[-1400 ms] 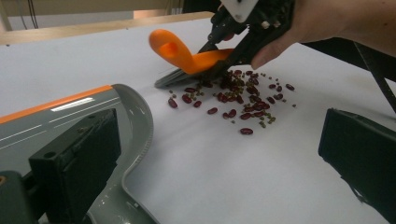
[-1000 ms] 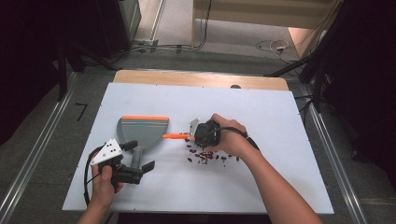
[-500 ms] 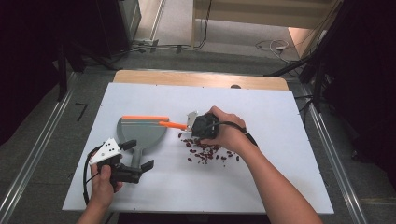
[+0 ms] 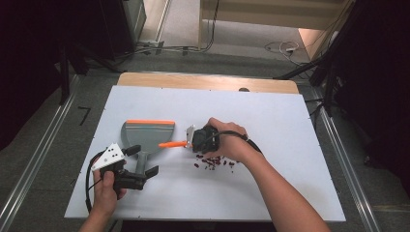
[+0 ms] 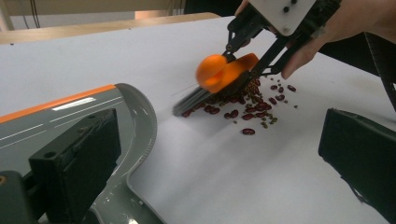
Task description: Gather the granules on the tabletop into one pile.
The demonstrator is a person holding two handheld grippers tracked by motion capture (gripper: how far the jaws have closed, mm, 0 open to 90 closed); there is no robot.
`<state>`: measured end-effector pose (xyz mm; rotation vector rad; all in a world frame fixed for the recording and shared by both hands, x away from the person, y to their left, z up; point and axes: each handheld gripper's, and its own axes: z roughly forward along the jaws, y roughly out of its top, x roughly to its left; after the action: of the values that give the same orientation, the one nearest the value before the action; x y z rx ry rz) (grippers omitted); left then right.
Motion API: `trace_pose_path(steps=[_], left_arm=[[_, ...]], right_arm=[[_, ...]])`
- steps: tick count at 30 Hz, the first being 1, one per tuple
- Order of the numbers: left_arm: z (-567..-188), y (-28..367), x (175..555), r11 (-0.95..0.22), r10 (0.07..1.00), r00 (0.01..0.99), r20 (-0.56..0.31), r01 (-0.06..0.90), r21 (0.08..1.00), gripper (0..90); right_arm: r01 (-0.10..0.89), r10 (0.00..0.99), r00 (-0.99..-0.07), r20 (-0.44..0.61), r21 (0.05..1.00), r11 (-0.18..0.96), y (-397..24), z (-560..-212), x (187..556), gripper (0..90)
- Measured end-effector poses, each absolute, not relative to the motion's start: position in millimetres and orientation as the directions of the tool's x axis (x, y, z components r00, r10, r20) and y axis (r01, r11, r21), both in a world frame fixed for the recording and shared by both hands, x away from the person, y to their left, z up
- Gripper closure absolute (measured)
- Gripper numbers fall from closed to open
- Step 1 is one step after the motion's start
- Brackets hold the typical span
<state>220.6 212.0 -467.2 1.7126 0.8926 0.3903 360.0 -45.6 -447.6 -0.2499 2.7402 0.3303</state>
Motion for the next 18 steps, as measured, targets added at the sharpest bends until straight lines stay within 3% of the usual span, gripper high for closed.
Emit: trace_pose_path(steps=[5, 10, 16, 18], left_arm=[[-467, 209, 220, -0.113, 0.727, 0.665, -0.171, 0.361, 0.925, 0.0], [-467, 210, 220, -0.105, 0.729, 0.662, -0.175, 0.361, 0.927, 0.0], [-467, 211, 221, -0.104, 0.731, 0.66, -0.174, 0.36, 0.927, 0.0], [-467, 211, 221, -0.104, 0.731, 0.659, -0.174, 0.361, 0.927, 0.0]], right_arm=[[-0.228, -0.146, -0.92, -0.364, 0.193, 0.954, -55, -442, 357, 68.2], [-0.16, -0.041, -0.906, -0.421, 0.252, 0.954, -66, -422, 356, 68.4], [0.194, 0.292, -0.942, -0.165, 0.439, 0.877, -69, -391, 352, 68.4], [0.224, 0.309, -0.943, -0.127, 0.447, 0.866, -64, -389, 349, 68.4]])
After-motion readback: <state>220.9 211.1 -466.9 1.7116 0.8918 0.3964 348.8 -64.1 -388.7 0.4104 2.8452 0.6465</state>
